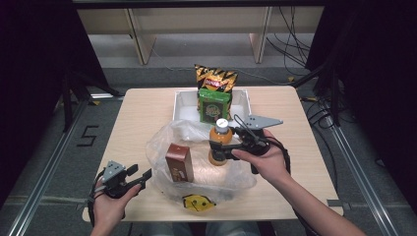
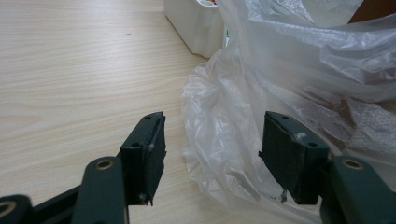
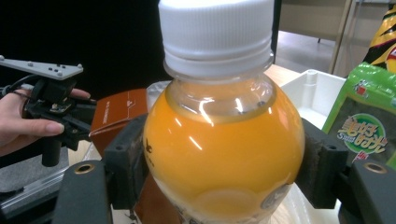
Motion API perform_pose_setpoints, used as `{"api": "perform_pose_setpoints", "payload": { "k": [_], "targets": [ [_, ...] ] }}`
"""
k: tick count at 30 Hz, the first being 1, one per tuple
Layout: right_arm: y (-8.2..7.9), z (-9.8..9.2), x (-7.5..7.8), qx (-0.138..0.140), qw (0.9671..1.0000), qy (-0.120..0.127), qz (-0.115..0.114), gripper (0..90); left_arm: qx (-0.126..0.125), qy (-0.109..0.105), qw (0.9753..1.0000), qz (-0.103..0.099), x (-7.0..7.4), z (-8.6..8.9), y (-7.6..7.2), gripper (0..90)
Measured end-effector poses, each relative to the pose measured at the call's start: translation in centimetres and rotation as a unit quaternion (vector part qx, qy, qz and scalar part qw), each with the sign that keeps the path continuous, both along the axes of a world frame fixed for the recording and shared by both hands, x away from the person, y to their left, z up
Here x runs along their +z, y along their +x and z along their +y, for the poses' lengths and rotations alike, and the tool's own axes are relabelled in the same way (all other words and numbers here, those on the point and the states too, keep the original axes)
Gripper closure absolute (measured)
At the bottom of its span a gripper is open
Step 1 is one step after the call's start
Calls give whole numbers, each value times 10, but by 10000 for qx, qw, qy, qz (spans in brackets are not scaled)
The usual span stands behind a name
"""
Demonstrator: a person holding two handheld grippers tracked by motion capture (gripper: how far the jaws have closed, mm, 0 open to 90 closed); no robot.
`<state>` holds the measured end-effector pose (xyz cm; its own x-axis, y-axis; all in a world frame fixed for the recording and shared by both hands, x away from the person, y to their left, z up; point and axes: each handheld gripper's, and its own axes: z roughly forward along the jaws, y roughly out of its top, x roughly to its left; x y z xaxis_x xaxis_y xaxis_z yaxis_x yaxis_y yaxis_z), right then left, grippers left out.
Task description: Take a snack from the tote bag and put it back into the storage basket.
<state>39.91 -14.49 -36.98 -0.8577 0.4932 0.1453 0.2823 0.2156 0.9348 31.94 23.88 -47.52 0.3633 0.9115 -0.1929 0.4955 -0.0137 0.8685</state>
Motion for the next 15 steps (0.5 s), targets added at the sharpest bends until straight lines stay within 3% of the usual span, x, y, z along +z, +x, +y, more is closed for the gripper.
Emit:
{"api": "perform_pose_setpoints", "payload": {
  "k": [2, 3, 7, 15],
  "targets": [
    [-1, 0, 2, -47, 10000, 48, 41, 309, -2, -3, 10000, 7, 0, 0, 0, 394],
    [1, 0, 3, -71, 9999, 16, -105, 309, -3, -7, 10000, 0, 0, 0, 0, 394],
    [0, -1, 5, -64, 9999, 91, 24, 309, -5, 6, 10000, -5, 0, -1, 0, 394],
    [5, -4, 10, -243, 9996, 128, -72, 310, -9, -4, 10000, -6, 0, 0, 0, 394]
  ]
}}
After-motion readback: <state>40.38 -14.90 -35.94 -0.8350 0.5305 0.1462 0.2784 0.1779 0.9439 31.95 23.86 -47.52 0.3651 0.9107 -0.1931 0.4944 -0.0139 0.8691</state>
